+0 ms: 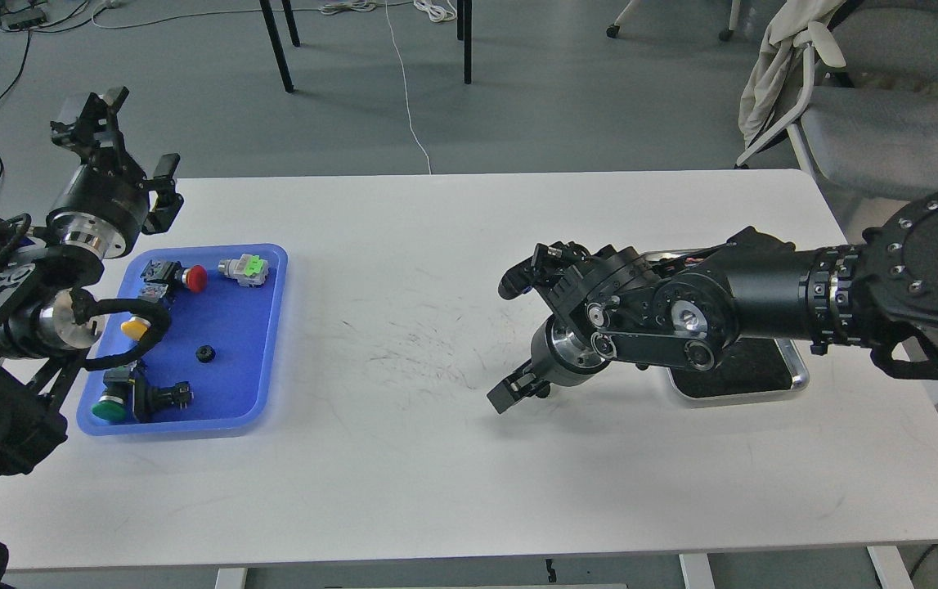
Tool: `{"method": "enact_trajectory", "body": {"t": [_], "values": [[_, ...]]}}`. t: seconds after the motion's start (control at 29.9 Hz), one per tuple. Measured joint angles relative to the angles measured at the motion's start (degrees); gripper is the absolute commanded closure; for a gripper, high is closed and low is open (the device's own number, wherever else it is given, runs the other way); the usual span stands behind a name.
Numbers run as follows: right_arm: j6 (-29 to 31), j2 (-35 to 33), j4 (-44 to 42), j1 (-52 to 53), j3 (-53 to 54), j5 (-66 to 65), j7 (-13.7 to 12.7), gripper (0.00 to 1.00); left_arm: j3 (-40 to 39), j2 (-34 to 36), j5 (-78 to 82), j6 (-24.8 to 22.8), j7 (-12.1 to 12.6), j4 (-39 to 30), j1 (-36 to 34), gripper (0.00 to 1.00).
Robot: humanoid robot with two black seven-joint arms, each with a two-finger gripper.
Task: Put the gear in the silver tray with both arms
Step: 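Reach the right gripper down to the black gear and grasp it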
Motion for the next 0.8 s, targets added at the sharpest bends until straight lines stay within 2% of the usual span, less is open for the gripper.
{"method": "enact_trajectory", "body": {"t": [0.47,0.64,0.8], "values": [[-0.01,0.01,0.16,-2.06,0.68,3.36,-0.75,0.07,-0.13,1.31,-0.39,0.00,-0.45,0.00,0.08,0.02],[0.00,-0.08,0.28,-2.10,0.78,3.61,-2.99,0.08,-0.13,1.40,-0.45,0.00,-0.54,0.00,0.08,0.02],[-0.01,-0.74,0.37,-2.11,0.90,7.17,-6.41,0.10,-0.12,1.40,-0.47,0.00,-0.57,0.00,0.13,0.02]]}}
